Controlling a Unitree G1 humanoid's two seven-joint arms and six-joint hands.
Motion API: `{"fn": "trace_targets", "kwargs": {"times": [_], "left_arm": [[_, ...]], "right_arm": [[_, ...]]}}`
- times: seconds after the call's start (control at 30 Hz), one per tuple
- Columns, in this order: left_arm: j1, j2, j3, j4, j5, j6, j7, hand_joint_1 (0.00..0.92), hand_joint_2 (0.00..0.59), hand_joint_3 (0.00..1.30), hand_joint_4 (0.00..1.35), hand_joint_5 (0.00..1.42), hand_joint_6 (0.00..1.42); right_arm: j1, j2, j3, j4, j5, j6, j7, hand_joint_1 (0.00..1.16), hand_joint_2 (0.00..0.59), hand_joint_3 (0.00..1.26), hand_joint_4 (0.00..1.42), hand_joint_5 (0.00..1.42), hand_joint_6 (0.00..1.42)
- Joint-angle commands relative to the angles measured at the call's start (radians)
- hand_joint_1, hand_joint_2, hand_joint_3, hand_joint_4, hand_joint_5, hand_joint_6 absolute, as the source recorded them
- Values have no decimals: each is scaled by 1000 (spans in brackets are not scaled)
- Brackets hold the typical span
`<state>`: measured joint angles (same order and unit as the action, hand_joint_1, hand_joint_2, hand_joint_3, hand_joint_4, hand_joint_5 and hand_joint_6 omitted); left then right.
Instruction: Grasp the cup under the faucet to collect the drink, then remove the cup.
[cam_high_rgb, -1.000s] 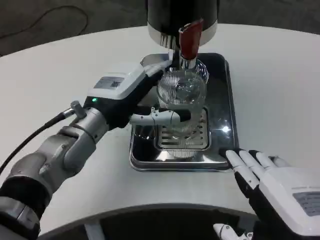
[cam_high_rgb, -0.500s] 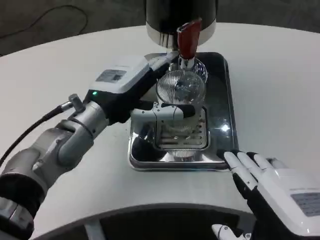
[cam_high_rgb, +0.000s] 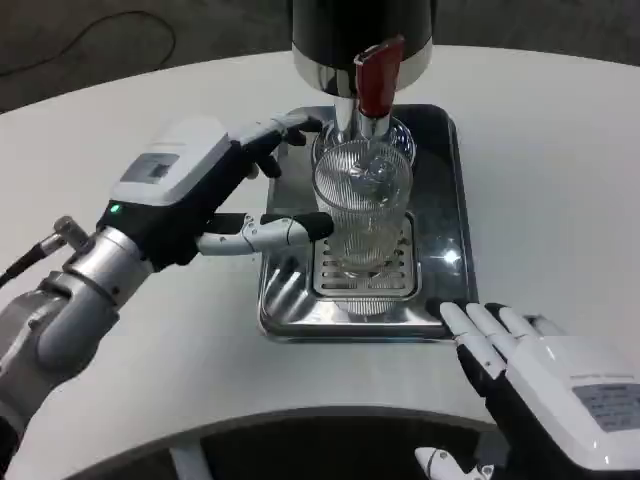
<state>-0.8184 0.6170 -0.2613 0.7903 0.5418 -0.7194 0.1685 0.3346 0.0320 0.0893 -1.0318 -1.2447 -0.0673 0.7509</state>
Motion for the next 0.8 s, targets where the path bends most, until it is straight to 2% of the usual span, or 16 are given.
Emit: {"fn": "trace_targets", "kwargs": {"times": [0.03, 0.3, 0.37, 0.47, 0.6, 0.7, 0.8], "left_arm": [[106, 50, 85, -85, -103, -58, -33, 34, 123, 294, 342, 502, 540], [246, 77, 237, -286, -288, -65, -137, 26, 127, 328, 371, 501, 539], [275, 82, 274, -333, -383, -64, -198, 12, 129, 342, 376, 468, 439], [300, 83, 309, -380, -541, -42, -322, 2, 125, 344, 377, 458, 378], [308, 80, 350, -437, -789, 78, -552, 0, 130, 330, 310, 400, 343], [282, 90, 383, -491, -984, 271, -741, 0, 120, 296, 256, 366, 316], [245, 100, 414, -527, -1081, 430, -857, 0, 118, 260, 214, 327, 279]], "right_arm": [[-3, 4, 17, -15, -13, 10, 5, 211, 426, 0, 0, 0, 0], [-31, 4, 30, -10, -26, 25, 10, 212, 427, 4, 0, 0, 0], [-43, 5, 34, -8, -31, 29, 13, 212, 427, 4, 0, 0, 0], [-52, 5, 37, -10, -36, 36, 17, 212, 427, 4, 0, 0, 0], [-55, 1, 36, -12, -39, 43, 20, 212, 427, 4, 0, 0, 0], [-55, -1, 33, -15, -39, 44, 25, 212, 427, 4, 0, 0, 0], [-59, -1, 34, -15, -40, 45, 28, 213, 427, 4, 0, 0, 0]]}}
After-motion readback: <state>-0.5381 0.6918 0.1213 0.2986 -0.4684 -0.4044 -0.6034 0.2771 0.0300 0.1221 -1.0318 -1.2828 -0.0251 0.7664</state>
